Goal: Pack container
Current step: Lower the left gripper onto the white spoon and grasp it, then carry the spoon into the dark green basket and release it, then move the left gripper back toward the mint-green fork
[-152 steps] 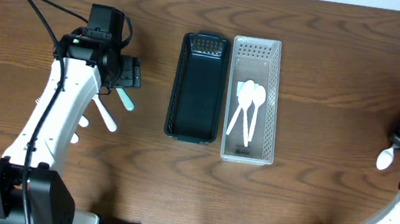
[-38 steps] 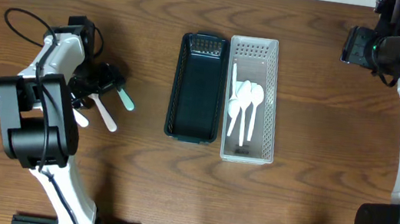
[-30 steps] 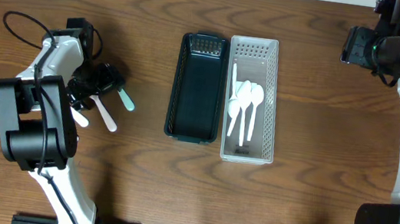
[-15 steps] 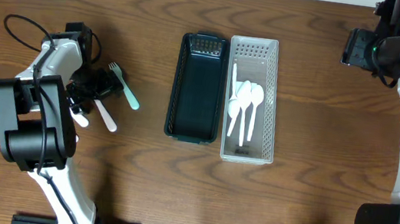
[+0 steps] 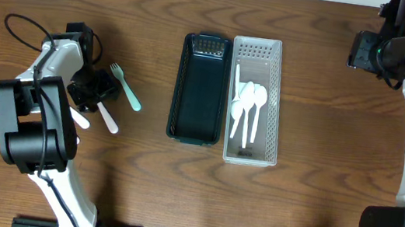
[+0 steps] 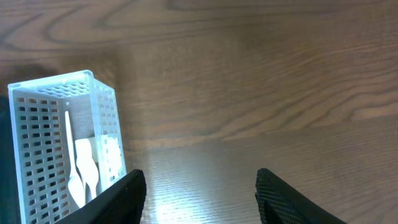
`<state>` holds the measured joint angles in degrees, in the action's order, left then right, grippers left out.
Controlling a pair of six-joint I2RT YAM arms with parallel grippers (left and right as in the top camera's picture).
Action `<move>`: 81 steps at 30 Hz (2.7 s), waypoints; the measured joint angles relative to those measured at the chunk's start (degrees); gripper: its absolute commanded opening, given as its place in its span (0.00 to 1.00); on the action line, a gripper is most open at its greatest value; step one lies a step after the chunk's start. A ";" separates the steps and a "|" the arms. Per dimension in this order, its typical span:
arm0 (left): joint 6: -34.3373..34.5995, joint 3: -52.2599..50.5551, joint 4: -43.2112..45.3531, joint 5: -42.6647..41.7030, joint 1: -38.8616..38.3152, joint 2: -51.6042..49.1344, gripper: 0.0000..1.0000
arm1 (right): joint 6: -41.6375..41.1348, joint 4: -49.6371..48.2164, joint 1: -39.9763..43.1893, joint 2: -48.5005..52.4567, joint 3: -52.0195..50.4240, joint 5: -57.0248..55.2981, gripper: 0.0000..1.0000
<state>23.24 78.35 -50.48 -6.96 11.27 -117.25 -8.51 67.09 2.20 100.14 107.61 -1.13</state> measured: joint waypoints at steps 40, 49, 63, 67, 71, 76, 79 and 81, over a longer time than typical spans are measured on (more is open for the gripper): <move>-2.67 22.60 -4.92 1.03 -25.53 19.87 0.06 | 0.00 -0.44 0.00 0.00 0.00 -1.46 0.60; -3.74 22.49 -1.68 1.11 -34.99 9.01 0.06 | 0.00 -0.11 0.00 0.00 0.00 -1.46 0.60; -8.48 22.05 -3.19 1.22 -34.95 -2.10 0.41 | 0.00 0.42 0.00 0.00 0.00 -1.46 0.59; -11.15 22.05 -3.23 3.74 -34.95 -0.42 0.44 | 0.00 0.42 0.00 0.00 0.00 -1.46 0.60; -13.46 22.05 -3.08 9.29 -34.95 5.44 0.53 | 0.00 0.42 0.00 0.00 0.00 -1.46 0.59; -13.55 22.53 -2.05 16.39 -31.28 17.31 0.59 | 0.00 0.42 0.00 0.00 0.00 -1.46 0.59; -9.94 23.54 -2.29 17.99 -24.59 20.46 0.65 | 0.00 0.44 0.00 0.00 0.00 -1.46 0.60; -6.78 23.74 -2.91 17.84 -19.10 20.33 0.71 | 0.00 0.42 0.00 0.00 0.00 -1.49 0.60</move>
<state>16.47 102.08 -53.39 10.87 -7.84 -96.92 -8.51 67.51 2.20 100.14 107.61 -2.61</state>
